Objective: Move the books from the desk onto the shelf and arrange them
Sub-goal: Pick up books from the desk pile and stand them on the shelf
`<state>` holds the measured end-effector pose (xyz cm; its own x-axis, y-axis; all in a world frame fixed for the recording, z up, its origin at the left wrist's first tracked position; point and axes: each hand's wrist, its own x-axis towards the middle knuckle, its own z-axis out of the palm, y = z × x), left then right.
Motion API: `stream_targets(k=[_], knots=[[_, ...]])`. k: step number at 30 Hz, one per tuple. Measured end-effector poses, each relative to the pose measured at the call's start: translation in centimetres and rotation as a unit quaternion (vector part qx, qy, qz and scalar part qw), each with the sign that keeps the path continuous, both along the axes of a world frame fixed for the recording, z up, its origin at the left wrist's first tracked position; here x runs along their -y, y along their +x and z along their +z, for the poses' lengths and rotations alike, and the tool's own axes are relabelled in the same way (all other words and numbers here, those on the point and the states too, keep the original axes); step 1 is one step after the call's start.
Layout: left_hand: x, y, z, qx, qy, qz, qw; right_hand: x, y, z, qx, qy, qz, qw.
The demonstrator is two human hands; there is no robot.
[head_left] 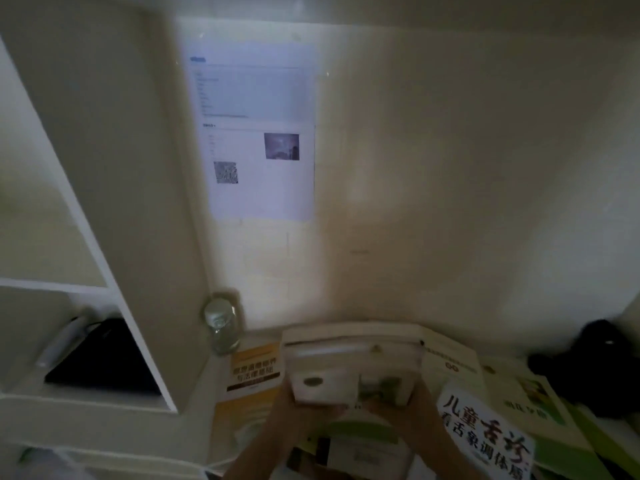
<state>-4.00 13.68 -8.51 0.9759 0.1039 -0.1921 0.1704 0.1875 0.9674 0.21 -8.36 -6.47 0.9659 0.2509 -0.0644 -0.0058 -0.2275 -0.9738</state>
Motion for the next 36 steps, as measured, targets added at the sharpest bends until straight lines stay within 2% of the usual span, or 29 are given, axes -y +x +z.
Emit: stream_targets(k=[5,9,15,19,23,26,30,36], knots=[[1.2,1.2,0.0,0.035,0.004,0.009,0.999,1.5,2.4,1.3,0.044,-0.015,0.009,0.999],[2.3,2.1,-0.7,0.044,0.051,0.015,0.998,2.5,2.1,-0.2,0.028,-0.009,0.010,1.000],[2.8,2.8,-0.7,0.044,0.053,0.000,0.998,3.2,2.3,-2.5,0.001,0.009,-0.010,1.000],[2.6,2.3,-1.2,0.063,0.068,-0.008,0.996,3.2,1.5,-3.9,0.001,0.006,0.010,1.000],[3.2,1.9,-1.3,0.084,0.082,0.021,0.993,3.1,1.8,-3.8,0.010,-0.008,0.001,1.000],[3.1,1.1,0.5,0.090,0.084,0.056,0.991,3.0,1.8,-1.9,0.026,-0.011,0.008,1.000],[0.4,-2.2,5.5,0.086,0.064,0.146,0.983,0.4,0.5,3.5,0.053,-0.008,0.053,0.997],[-7.0,-11.6,15.1,0.143,0.114,0.327,0.927,-9.7,-2.7,13.5,0.104,0.053,0.233,0.965]])
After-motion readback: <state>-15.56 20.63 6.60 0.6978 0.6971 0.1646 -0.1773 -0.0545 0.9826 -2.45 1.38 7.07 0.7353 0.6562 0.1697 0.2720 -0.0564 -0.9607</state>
